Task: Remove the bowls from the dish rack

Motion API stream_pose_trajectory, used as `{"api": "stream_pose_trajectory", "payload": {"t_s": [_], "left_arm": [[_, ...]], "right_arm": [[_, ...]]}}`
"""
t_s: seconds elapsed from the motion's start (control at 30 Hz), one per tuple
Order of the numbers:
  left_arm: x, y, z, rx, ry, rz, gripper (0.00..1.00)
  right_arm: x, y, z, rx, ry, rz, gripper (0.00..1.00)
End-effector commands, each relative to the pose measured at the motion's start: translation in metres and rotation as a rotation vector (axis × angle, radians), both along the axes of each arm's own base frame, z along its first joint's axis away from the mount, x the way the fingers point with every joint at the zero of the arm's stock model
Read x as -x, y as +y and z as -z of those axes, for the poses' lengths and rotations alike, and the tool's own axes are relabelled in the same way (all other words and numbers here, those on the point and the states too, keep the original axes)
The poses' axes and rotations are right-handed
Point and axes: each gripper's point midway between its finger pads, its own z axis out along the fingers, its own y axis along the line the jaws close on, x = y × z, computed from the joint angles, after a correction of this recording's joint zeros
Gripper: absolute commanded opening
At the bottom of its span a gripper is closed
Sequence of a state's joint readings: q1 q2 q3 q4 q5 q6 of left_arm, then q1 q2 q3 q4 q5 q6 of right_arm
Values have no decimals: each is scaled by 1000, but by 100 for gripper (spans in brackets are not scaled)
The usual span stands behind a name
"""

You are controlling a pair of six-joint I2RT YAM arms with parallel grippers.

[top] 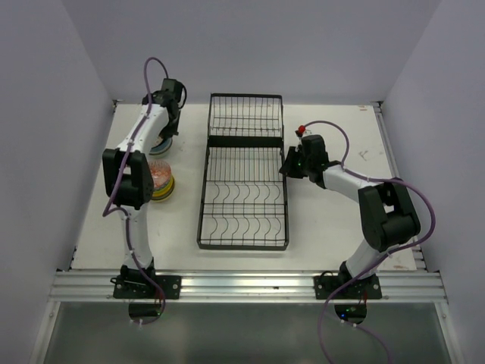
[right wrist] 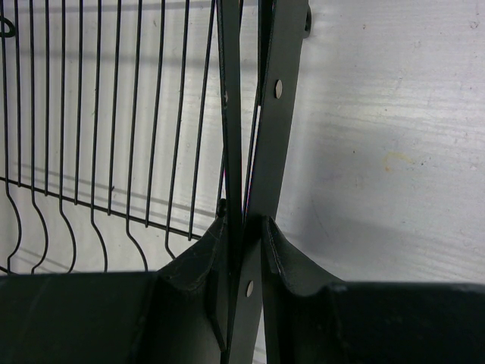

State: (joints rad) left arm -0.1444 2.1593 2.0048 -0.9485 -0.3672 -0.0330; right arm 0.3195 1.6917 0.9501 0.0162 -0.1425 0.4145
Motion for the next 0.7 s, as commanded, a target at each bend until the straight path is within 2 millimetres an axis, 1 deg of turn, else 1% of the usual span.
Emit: {"api": "stream_pose_trajectory", "payload": {"t_s": [0.0, 0.03, 0.07, 0.13, 0.2, 0.23, 0.27, 0.33, 0.4, 0.43, 0.5, 0.53, 0.57, 0.6, 0.63, 0.67], "left_arm": [[-5, 6, -38, -3, -99, -13, 16], [-5, 4, -39, 8, -100, -10, 32], [-6, 3, -41, 11, -107, -14, 39], [-6, 5, -53, 3, -137, -30, 51], [-6, 5, -63, 0, -161, -33, 55], [-6, 8, -72, -9, -182, -44, 57], [-6, 9, -77, -11, -193, -49, 59], [-5, 11, -91, -20, -228, -60, 61], [-4, 13, -100, -25, -251, -68, 63], [-3, 16, -110, -37, -273, -79, 64], [-2, 17, -120, -38, -294, -85, 65], [1, 16, -130, -29, -311, -86, 67], [2, 15, -142, -19, -342, -86, 72], [7, 10, -162, -7, -388, -66, 74], [7, 3, -176, 7, -428, -39, 78], [11, -3, -185, 4, -453, -18, 80]], "right_arm": [[40, -19, 62, 93, 216, 15, 0], [41, -19, 62, 93, 218, 15, 0], [41, -19, 62, 93, 218, 15, 0], [41, -19, 62, 94, 217, 16, 0], [40, -21, 63, 97, 218, 19, 0], [41, -20, 63, 96, 218, 17, 0], [41, -20, 63, 96, 220, 18, 0], [41, -19, 63, 95, 220, 16, 0], [41, -20, 64, 96, 223, 16, 0], [41, -19, 64, 95, 223, 15, 0], [42, -20, 64, 97, 224, 16, 0], [41, -21, 64, 97, 223, 18, 0], [42, -20, 64, 99, 224, 15, 0], [43, -21, 65, 99, 228, 16, 0], [42, -21, 64, 101, 224, 17, 0], [43, -21, 64, 103, 225, 18, 0]]}}
